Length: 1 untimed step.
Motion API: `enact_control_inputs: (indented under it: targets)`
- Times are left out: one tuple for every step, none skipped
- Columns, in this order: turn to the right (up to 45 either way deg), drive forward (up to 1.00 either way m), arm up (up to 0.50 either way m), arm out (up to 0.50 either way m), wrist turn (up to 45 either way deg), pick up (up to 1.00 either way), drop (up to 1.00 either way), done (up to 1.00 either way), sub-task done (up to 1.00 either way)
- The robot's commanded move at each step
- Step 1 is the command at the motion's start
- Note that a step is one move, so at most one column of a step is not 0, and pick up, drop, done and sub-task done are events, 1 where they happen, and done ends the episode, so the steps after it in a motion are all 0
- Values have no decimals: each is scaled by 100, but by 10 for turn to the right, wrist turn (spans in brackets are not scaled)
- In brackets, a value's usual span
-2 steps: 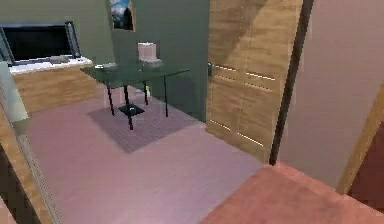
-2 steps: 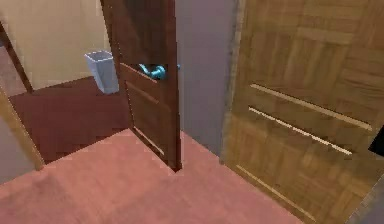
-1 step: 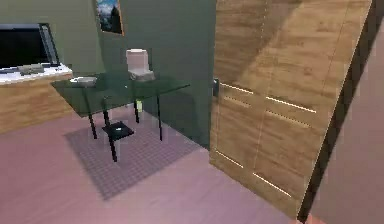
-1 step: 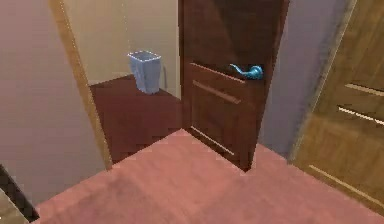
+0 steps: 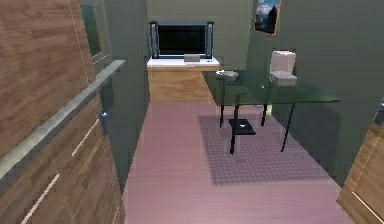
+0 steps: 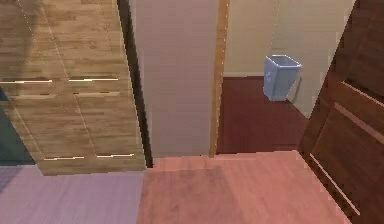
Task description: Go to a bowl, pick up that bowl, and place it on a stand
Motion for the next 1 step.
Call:
enact_control_inputs:
  targets:
    - [-30, 0, 0, 0, 0, 0, 0, 0, 0]
